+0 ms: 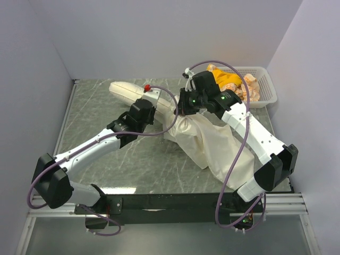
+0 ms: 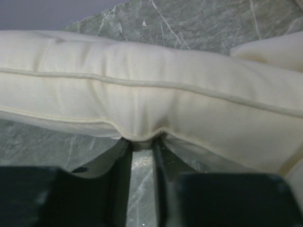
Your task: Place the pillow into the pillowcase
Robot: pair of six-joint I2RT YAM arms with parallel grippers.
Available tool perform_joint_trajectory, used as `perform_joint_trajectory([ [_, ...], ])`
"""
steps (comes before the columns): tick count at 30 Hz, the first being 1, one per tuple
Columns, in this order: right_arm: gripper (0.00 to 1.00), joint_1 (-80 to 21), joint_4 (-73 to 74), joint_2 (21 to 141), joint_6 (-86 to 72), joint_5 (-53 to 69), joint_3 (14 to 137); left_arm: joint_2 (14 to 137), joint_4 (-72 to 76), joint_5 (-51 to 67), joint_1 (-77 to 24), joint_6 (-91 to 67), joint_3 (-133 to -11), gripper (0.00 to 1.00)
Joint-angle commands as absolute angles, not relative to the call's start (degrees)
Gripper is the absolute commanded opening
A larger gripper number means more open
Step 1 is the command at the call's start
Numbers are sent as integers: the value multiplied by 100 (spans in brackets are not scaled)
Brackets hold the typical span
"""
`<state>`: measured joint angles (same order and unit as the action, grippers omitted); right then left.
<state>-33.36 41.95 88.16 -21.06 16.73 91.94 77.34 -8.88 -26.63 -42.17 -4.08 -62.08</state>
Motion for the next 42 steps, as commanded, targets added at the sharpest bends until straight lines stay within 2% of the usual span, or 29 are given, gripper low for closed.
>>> perform_joint_trajectory([
  [1, 0, -3358, 3911, 8481, -2109, 1987, 9598, 7849, -483, -2574, -4219, -614, -6460, 1],
  [5, 0, -3366, 3929, 8464, -2109, 1943, 9633, 7594, -973, -2611, -4228, -931, -6556, 1],
  [11, 0, -3366, 3938, 8244, -2127, 1916, 9598, 6540, -1704, -2505, -4596, -1292, -6627, 1],
  [16, 0, -3358, 3999, 8025, -2162, 2013, 9694, 6117, -2846, -2523, -5220, -1642, -7486, 1],
  [18, 5, -3358, 4043, 8068, -2145, 1873, 9782, 6204, -3206, -2382, -5238, -1880, -8004, 1],
  [21, 12, -3358, 4052, 8269, -2127, 1767, 9695, 6275, -3393, -2312, -5247, -2196, -8017, 1],
  [23, 23, -3392, 3886, 8314, -2144, 1601, 9520, 6249, -3192, -2347, -5247, -2477, -7745, 1],
  [24, 32, -3410, 3806, 8306, -2171, 1452, 9284, 6223, -3103, -2399, -5238, -2600, -7430, 1],
  [25, 52, -3445, 3710, 8297, -2171, 1085, 9203, 6214, -3076, -2469, -5221, -2958, -7288, 1],
  [28, 78, -3524, 3848, 8384, -2040, 529, 9228, 6319, -3119, -2505, -4976, -3827, -6847, 1],
  [30, 87, -3682, 3972, 8446, -1995, 10, 9448, 6398, -3042, -2339, -4843, -4165, -6549, 1],
  [34, 93, -4138, 4113, 8227, -2152, -1358, 9449, 6346, -2707, -2303, -4632, -4604, -6100, 1],
  [39, 96, -4622, 3920, 7543, -2601, -3142, 8518, 6223, -2365, -1900, -4351, -4693, -5713, 1],
  [42, 96, -4815, 3701, 7217, -2786, -3444, 8026, 6267, -2268, -1846, -4316, -4746, -5608, 1],
])
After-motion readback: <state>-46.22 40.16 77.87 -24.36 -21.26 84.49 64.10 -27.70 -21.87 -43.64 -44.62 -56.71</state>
